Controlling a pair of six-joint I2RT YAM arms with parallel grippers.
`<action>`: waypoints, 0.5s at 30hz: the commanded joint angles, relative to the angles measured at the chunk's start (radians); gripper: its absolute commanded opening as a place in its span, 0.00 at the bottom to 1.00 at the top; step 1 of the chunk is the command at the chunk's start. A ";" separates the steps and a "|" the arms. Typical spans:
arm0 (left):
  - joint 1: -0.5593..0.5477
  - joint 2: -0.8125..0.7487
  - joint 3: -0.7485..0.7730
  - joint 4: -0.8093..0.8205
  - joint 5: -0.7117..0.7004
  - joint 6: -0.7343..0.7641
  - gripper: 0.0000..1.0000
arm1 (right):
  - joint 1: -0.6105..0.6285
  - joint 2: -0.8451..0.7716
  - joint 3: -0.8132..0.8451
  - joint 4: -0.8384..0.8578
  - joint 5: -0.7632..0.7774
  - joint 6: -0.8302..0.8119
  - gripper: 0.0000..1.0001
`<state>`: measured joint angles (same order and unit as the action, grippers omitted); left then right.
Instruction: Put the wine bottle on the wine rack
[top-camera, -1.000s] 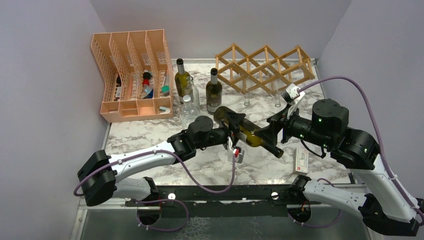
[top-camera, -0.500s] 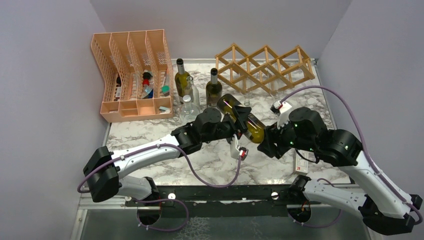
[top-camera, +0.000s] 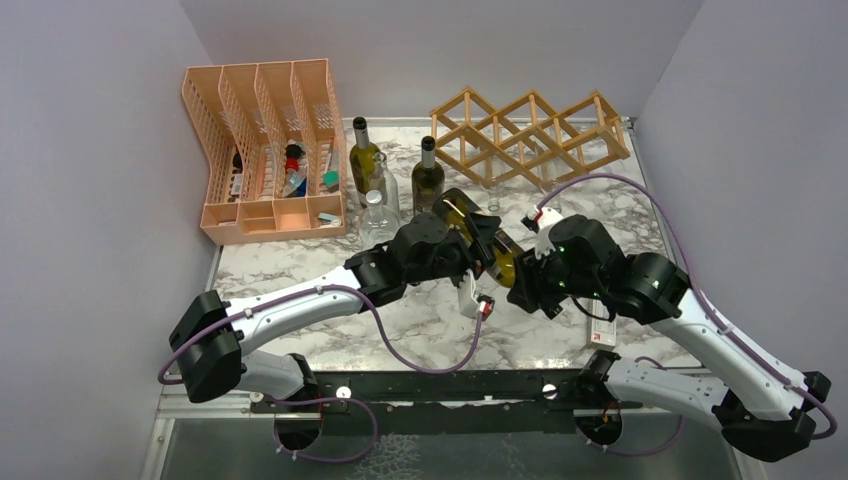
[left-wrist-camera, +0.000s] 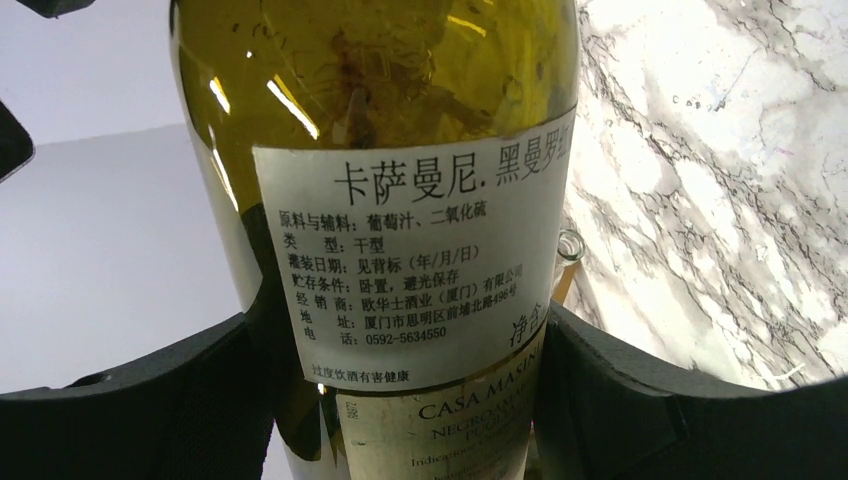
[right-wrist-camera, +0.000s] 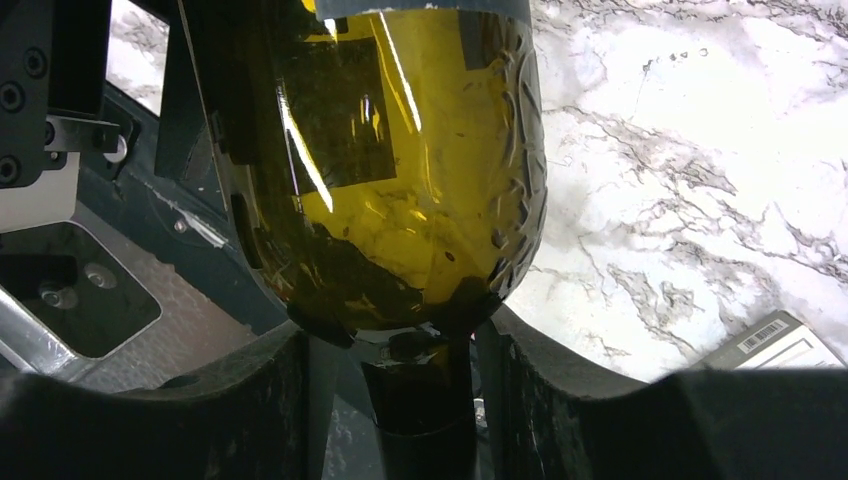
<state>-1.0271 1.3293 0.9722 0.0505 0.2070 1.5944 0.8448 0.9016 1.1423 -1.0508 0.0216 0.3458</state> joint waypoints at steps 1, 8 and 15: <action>-0.001 -0.031 0.075 0.094 0.011 -0.013 0.00 | 0.006 -0.002 -0.030 0.059 0.057 0.023 0.52; 0.002 -0.026 0.106 0.100 -0.003 -0.105 0.00 | 0.007 0.018 -0.062 0.071 0.069 0.030 0.45; 0.011 -0.042 0.103 0.109 0.019 -0.160 0.00 | 0.007 0.043 -0.059 0.075 0.102 0.031 0.14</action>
<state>-1.0122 1.3380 0.9878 -0.0105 0.1822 1.5139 0.8604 0.9211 1.0977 -1.0027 0.0360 0.3477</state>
